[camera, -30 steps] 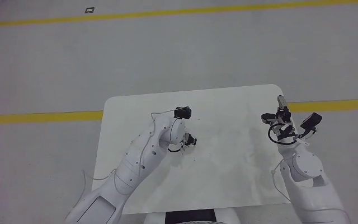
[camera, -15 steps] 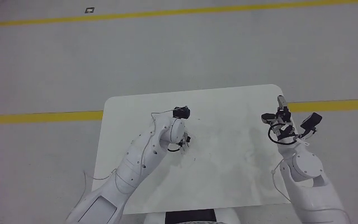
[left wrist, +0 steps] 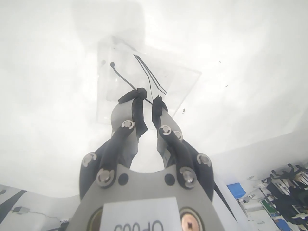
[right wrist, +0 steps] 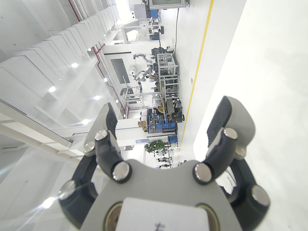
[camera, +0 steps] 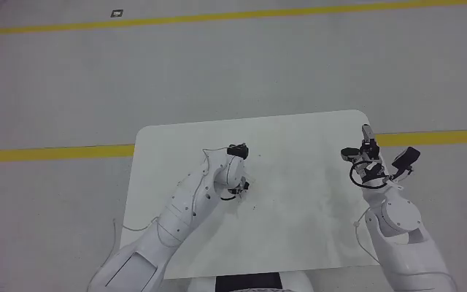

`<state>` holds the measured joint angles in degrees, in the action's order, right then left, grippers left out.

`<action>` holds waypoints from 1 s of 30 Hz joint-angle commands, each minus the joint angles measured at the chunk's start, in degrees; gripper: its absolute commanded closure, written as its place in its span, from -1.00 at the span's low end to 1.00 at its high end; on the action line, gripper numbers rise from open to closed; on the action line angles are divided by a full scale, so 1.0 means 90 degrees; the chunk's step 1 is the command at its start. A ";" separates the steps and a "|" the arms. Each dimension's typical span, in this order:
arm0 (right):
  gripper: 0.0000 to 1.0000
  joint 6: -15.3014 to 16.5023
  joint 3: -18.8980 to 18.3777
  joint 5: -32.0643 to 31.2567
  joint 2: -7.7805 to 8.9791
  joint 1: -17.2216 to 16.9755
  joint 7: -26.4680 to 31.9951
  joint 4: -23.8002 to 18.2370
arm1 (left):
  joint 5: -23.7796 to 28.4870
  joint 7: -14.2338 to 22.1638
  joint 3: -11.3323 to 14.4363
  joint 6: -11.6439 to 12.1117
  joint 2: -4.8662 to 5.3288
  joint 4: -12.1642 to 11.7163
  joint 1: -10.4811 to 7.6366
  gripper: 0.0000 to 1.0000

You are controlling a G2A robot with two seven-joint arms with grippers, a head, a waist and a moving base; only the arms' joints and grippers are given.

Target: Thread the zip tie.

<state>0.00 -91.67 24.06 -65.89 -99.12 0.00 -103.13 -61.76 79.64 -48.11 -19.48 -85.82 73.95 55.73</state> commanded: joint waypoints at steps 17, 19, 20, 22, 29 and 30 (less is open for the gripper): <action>-1.00 0.0000 0.0000 0.0000 0.0000 0.0000 0.0000 0.0000 | -0.0126 -0.0201 -0.0076 0.0000 -0.0183 -0.0315 -0.0150 0.78; -1.00 0.0000 0.0000 0.0000 0.0000 0.0000 0.0000 0.0000 | -0.0151 -0.0215 -0.0043 0.0000 -0.0214 -0.0360 -0.0163 0.78; -1.00 0.0000 0.0000 0.0000 0.0000 0.0000 0.0000 0.0000 | -0.0157 -0.0224 -0.0029 0.0000 -0.0230 -0.0389 -0.0171 0.76; -1.00 0.0000 0.0000 0.0000 0.0000 0.0000 0.0000 0.0000 | -0.0177 -0.0259 0.0011 0.0000 -0.0265 -0.0472 -0.0192 0.76; -1.00 0.0000 0.0000 0.0000 0.0000 0.0000 0.0000 0.0000 | -0.0181 -0.0382 0.0113 0.0000 -0.0350 -0.0750 -0.0242 0.66; -1.00 0.0000 0.0000 0.0000 0.0000 0.0000 0.0000 0.0000 | -0.0174 -0.0398 0.0117 0.0000 -0.0357 -0.0777 -0.0247 0.64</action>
<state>0.00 -91.67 24.06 -65.89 -99.12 0.00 -103.13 -63.40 76.21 -47.08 -19.48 -88.98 67.21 53.53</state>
